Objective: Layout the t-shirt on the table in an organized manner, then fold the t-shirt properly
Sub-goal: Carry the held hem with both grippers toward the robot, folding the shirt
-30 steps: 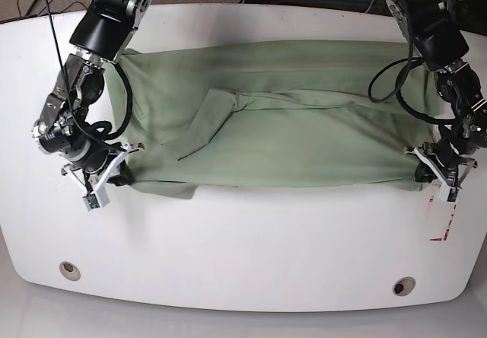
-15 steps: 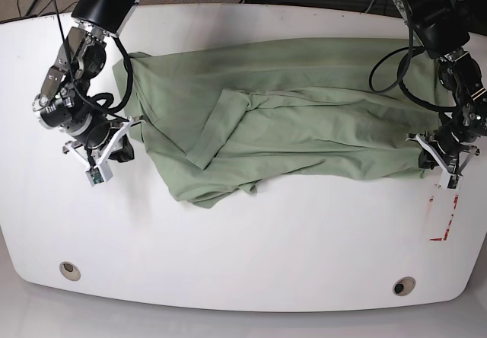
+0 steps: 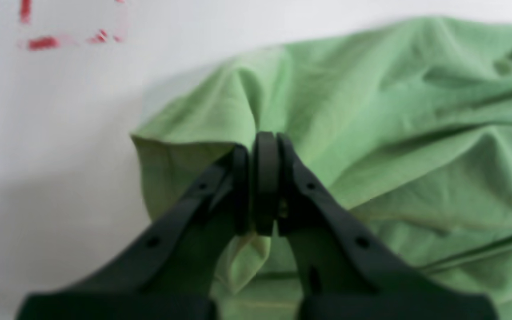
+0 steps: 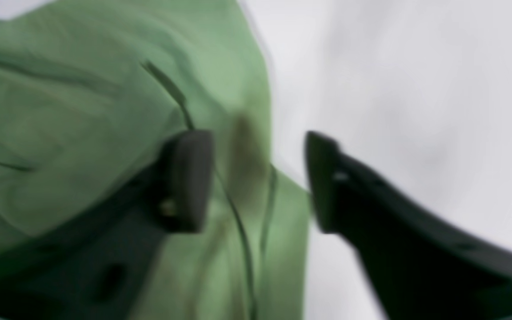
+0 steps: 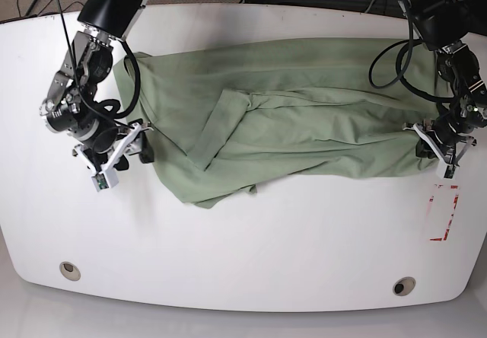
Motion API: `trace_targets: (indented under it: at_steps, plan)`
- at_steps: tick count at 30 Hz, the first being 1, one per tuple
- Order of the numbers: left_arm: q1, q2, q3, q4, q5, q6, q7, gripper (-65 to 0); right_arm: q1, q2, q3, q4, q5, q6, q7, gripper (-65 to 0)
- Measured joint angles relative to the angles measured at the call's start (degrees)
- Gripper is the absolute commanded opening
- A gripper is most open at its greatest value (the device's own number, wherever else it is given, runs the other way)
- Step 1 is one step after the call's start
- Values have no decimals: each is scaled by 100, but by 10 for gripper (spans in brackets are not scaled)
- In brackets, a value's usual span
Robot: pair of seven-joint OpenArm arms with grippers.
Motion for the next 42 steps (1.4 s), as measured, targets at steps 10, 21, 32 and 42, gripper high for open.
trace_targets:
  at_steps: [10, 21, 32, 42]
  plan:
    - [-4, -15, 7, 2, -2, 0, -4, -650, 807, -79, 13, -1655, -7, 15, 852, -48]
    - [-7, -15, -7, 2, -4, 0, -4, -650, 1491, 122, 13, -3818, -17, -37, 1609, -75]
    - [-4, -17, -4, 2, 0, 0, -4, -650, 1731, 81, 7, -4754, 2, -33, 2031, -75]
    - [-4, -15, 4, 2, 0, 0, -4, -650, 1864, -48, 7, -5071, -11, -37, 2199, -224]
